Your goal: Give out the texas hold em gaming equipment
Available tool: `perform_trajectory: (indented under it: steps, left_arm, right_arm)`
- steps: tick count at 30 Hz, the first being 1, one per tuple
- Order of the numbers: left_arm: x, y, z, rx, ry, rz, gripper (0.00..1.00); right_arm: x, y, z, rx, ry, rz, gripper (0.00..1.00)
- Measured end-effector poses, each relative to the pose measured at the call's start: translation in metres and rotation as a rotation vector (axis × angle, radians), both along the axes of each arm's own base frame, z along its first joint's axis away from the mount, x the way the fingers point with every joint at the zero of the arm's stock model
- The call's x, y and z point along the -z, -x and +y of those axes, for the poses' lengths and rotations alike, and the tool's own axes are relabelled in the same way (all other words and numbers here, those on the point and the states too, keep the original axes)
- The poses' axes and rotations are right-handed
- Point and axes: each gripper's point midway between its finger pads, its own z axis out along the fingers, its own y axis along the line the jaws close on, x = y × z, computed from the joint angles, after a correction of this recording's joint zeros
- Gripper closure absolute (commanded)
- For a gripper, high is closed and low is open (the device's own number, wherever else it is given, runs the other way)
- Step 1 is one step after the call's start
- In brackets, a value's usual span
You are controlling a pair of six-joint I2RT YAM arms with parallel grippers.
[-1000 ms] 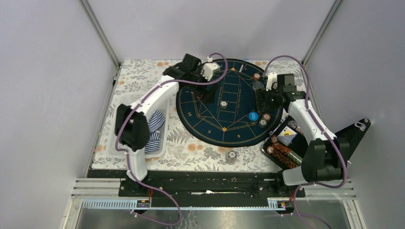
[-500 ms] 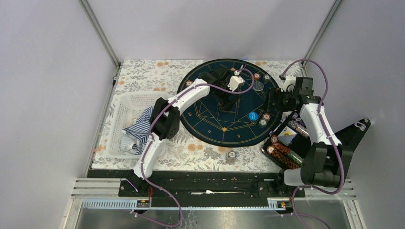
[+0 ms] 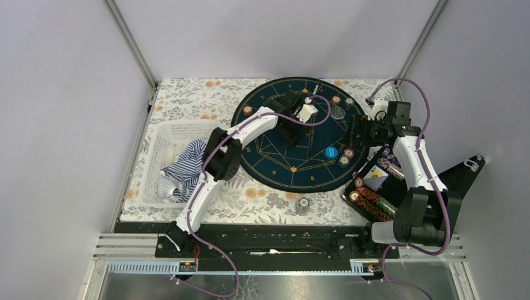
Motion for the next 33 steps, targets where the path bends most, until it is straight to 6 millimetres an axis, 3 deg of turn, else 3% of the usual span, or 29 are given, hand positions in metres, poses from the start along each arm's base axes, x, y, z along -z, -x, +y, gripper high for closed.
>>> perform_trajectory:
  steps: [5,13,16,20,23,26,29,33]
  left_arm:
    - [-0.004,-0.009,-0.005,-0.013,0.018,-0.027,0.60]
    - [-0.006,-0.008,0.002,-0.023,0.010,-0.034,0.68]
    - [-0.017,-0.002,0.021,-0.055,0.005,-0.019,0.69]
    - [-0.057,-0.001,0.058,-0.134,0.032,-0.037,0.69]
    - [-0.099,-0.013,0.089,-0.212,0.074,-0.107,0.70]
    - [-0.124,-0.029,0.117,-0.286,0.092,-0.173,0.71]
    - [-0.121,-0.042,0.138,-0.347,0.077,-0.190,0.72]
    - [-0.097,-0.050,0.159,-0.404,0.029,-0.159,0.72]
  right_arm:
    - [0.000,0.000,-0.001,0.002,-0.001,0.000,0.00]
    - [0.000,0.000,0.000,-0.002,-0.007,0.001,0.00]
    - [-0.001,0.001,0.001,-0.006,-0.012,0.002,0.00]
    - [-0.002,0.001,0.004,-0.016,-0.025,0.000,0.00]
    - [-0.002,0.002,0.004,-0.018,-0.028,-0.001,0.00]
    - [-0.002,0.002,0.005,-0.022,-0.033,-0.002,0.00]
    - [-0.002,0.002,0.005,-0.022,-0.033,-0.001,0.00]
    - [-0.003,0.002,0.006,-0.027,-0.037,-0.002,0.00]
